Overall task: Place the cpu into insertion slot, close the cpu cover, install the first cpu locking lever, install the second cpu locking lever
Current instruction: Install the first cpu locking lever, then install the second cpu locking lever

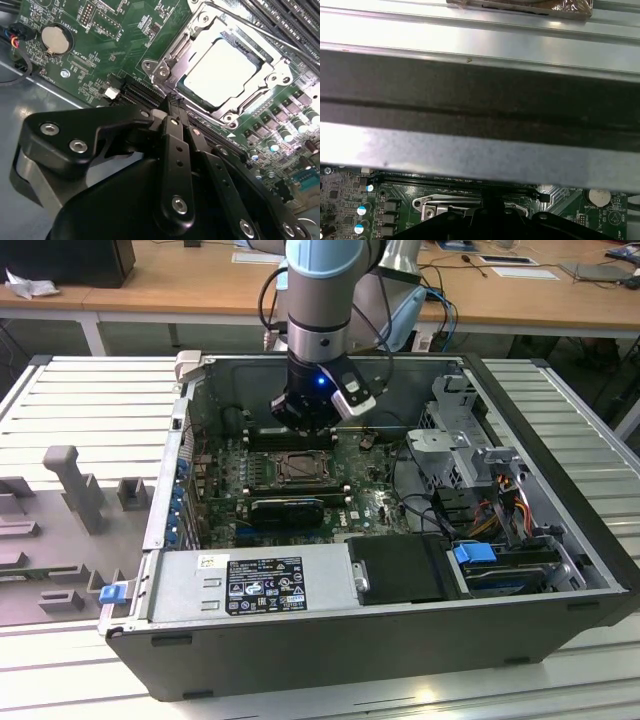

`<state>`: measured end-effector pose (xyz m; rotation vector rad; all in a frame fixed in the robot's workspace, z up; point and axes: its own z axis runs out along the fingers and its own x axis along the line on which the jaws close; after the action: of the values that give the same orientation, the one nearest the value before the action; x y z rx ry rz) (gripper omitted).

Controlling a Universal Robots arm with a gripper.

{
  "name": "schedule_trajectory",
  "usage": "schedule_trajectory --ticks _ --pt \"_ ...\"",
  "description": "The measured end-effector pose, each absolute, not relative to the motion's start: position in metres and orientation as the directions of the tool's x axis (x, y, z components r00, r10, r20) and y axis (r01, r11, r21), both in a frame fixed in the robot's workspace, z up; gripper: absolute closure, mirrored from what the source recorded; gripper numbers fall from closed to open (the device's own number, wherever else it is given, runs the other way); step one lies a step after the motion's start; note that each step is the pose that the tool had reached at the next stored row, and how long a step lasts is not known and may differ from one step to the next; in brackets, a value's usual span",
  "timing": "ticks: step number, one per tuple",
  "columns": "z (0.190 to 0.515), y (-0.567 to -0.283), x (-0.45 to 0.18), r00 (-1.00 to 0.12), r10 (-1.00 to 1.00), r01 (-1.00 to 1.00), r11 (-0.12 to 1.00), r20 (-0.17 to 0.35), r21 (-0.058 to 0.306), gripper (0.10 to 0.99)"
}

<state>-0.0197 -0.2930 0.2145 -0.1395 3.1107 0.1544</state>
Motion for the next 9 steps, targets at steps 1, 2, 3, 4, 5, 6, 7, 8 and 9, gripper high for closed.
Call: schedule_trajectory --ticks 1,2,3,4,5,6,7,8,9 --pt "0.2144 -0.2936 -0.0197 -0.996 -0.088 -0.09 0.991 -0.028 0.098 0.98" --pt "0.2145 -0.2941 -0.0197 -0.996 -0.088 -0.09 0.991 -0.028 0.098 0.98" --pt "0.2145 -0.2947 -0.0197 -0.996 -0.088 -0.09 0.991 -0.028 0.098 0.98" --pt "0.2144 -0.2951 -0.0197 -0.996 -0.088 -0.09 0.991 -0.028 0.098 0.98" --pt "0.2145 -0.2953 -0.0197 -0.996 -0.088 -0.09 0.991 -0.028 0.098 0.98" --pt "0.2166 -0.2955 -0.0197 -0.996 -0.088 -0.09 0.991 -0.028 0.098 0.98" --pt "0.2168 -0.2957 -0.0197 -0.996 -0.088 -0.09 0.991 -0.028 0.098 0.98" --pt "0.2168 -0.2957 -0.0197 -0.996 -0.088 -0.09 0.991 -0.028 0.098 0.98" --pt "0.2168 -0.2957 -0.0197 -0.996 -0.088 -0.09 0.991 -0.028 0.098 0.98"
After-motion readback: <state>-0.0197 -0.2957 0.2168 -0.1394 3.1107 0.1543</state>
